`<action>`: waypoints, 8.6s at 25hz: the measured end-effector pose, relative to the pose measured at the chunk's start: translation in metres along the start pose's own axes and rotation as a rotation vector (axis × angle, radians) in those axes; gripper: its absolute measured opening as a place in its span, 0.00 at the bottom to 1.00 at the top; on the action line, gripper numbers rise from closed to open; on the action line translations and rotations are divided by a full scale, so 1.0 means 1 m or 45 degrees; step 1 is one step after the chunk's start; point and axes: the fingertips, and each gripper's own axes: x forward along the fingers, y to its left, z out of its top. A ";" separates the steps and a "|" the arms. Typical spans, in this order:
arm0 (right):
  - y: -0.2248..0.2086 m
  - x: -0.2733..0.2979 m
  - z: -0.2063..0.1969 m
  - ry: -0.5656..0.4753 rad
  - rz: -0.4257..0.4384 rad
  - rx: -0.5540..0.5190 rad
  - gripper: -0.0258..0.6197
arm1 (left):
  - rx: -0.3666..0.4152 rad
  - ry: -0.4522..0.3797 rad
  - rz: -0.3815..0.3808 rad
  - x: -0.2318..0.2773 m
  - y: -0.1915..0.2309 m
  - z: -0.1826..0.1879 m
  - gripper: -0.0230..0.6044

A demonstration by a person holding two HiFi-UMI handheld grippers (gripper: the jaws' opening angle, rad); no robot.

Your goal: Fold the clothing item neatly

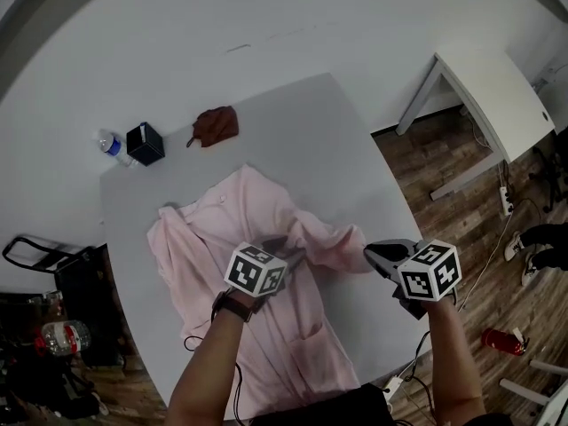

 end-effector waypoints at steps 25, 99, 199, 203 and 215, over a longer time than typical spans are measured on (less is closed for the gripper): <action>0.199 -0.005 0.114 -0.115 0.563 -0.329 0.08 | -0.288 -0.794 0.068 -0.252 -0.051 -0.017 0.05; 0.541 0.198 0.106 -0.172 0.912 -0.544 0.09 | -0.494 -1.063 0.545 -0.442 0.001 -0.234 0.05; 0.235 0.130 -0.061 0.126 0.395 -0.698 0.30 | -0.474 -0.732 0.598 -0.297 -0.038 -0.232 0.05; 0.177 0.044 -0.130 0.175 0.323 -0.273 0.30 | -0.478 -0.679 0.503 -0.292 -0.059 -0.282 0.05; 0.169 -0.038 -0.321 0.379 0.355 -0.048 0.30 | -0.506 -0.531 0.464 -0.268 -0.161 -0.383 0.08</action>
